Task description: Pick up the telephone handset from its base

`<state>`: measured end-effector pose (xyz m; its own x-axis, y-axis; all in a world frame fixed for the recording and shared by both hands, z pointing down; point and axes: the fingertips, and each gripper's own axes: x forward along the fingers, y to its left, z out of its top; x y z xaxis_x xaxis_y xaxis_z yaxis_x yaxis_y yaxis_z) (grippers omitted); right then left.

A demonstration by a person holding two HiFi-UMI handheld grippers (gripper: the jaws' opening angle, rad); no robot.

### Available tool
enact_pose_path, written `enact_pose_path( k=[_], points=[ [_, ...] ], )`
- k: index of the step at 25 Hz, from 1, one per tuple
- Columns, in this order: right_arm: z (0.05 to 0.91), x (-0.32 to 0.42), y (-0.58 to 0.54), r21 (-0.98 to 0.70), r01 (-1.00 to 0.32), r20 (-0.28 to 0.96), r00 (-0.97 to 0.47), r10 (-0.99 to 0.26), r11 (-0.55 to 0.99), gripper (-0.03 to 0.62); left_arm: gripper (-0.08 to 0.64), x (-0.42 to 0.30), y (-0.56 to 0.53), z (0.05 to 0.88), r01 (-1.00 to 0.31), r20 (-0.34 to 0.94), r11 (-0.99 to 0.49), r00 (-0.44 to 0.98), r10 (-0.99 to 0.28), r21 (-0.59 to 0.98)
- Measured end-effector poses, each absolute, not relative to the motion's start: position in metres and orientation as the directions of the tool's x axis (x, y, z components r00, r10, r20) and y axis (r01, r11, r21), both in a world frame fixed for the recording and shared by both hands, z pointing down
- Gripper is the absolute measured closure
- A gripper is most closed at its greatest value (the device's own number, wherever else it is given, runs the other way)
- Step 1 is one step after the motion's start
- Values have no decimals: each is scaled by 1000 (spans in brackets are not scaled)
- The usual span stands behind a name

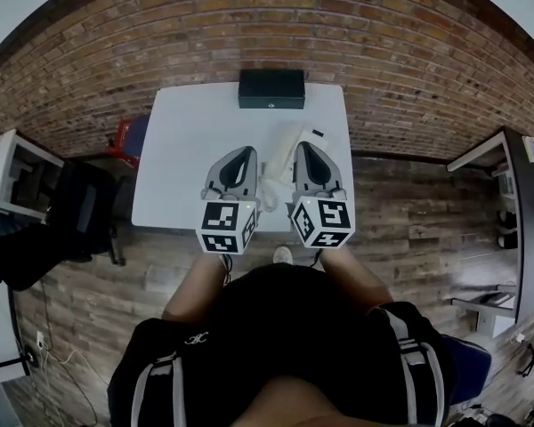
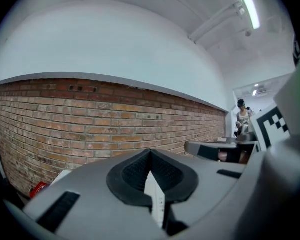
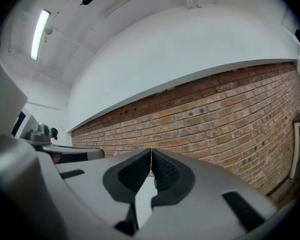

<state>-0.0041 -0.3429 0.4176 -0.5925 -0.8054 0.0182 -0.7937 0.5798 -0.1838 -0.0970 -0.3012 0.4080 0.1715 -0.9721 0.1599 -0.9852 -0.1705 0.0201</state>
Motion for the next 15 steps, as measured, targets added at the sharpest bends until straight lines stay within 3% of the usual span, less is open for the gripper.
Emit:
enact_pose_path(
  k=[15],
  points=[
    [439,-8,-402,-183,-798,69,-593,-803,574,594,558,-92,-364,431,-976,200,-211,216,-956,47]
  ],
)
